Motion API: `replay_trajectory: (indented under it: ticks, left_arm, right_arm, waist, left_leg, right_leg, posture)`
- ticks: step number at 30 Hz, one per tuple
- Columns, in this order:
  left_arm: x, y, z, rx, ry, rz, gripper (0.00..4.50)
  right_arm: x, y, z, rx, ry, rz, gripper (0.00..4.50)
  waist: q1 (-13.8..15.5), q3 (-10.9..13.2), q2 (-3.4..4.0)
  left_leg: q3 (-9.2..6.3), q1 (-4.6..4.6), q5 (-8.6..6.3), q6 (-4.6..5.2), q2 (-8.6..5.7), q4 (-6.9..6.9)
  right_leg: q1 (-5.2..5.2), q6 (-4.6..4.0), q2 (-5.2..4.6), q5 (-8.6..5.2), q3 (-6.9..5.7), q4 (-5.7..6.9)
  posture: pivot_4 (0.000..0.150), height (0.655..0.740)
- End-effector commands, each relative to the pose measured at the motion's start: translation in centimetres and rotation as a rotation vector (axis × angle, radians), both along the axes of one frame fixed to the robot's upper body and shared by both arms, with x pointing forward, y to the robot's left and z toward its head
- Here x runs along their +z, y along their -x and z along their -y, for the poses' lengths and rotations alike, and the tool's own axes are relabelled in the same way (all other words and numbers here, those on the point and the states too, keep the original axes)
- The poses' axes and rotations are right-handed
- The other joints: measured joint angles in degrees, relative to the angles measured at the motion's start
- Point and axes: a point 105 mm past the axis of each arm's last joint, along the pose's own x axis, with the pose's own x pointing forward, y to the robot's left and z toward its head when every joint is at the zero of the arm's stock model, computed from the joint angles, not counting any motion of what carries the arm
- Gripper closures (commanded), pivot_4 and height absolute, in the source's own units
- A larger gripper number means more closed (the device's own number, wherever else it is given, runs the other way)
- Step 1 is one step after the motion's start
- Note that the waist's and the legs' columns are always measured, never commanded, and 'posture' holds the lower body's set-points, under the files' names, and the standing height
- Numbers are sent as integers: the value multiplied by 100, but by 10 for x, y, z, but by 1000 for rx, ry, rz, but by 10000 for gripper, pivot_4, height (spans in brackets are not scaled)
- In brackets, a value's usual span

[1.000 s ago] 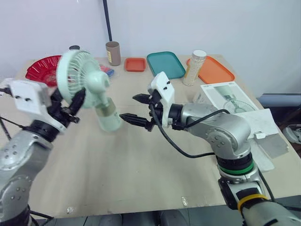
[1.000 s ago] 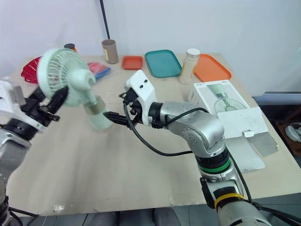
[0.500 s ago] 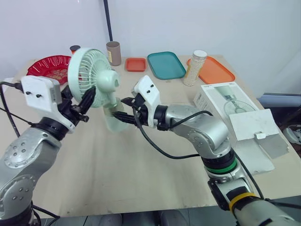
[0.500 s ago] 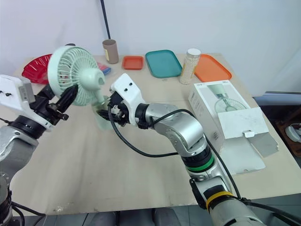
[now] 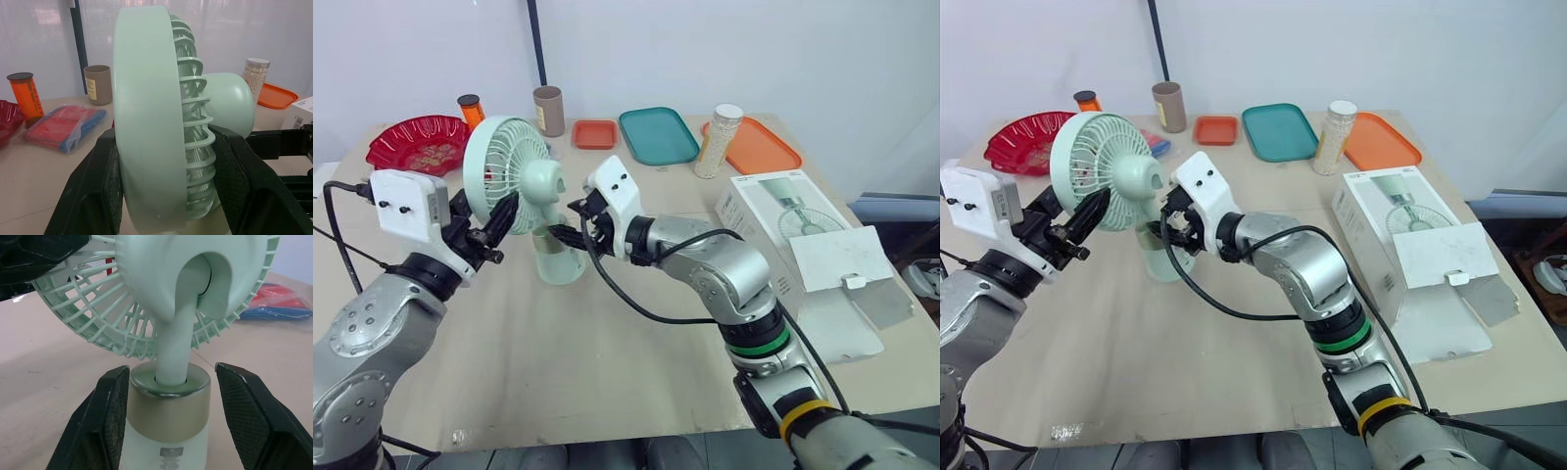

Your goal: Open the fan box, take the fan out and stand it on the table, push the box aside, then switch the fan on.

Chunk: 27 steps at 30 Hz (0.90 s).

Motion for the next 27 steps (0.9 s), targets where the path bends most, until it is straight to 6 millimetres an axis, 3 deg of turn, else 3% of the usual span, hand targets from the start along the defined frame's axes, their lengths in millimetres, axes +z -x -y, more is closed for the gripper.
replay_trajectory:
  ticks: [1,20,24,27]
  left_arm:
    - [18,12,5,-13,3,99,24668]
    - [14,12,9,-29,20,79,24668]
    - [14,12,10,-30,22,79,24668]
    - [14,12,10,-27,25,79,24668]
  right_arm:
    - [19,2,-4,14,-41,61,16486]
    - [19,0,-12,22,-58,46,16486]
    - [19,1,-14,26,-60,43,31985]
    - [16,2,-15,31,-49,38,31985]
  waist:
    - [0,0,0]
    - [-1,0,0]
    - [0,0,0]
    - [0,0,0]
  left_leg:
    - [0,0,0,0,0,0]
    - [0,0,0,0,0,0]
    - [0,0,0,0,0,0]
    - [0,0,0,0,0,0]
  right_leg:
    - [0,0,0,0,0,0]
    - [0,0,0,0,0,0]
    - [0,0,0,0,0,0]
    - [0,0,0,0,0,0]
  posture:
    - [1500,7400]
    - [1500,7400]
    - [1500,7400]
    - [1500,7400]
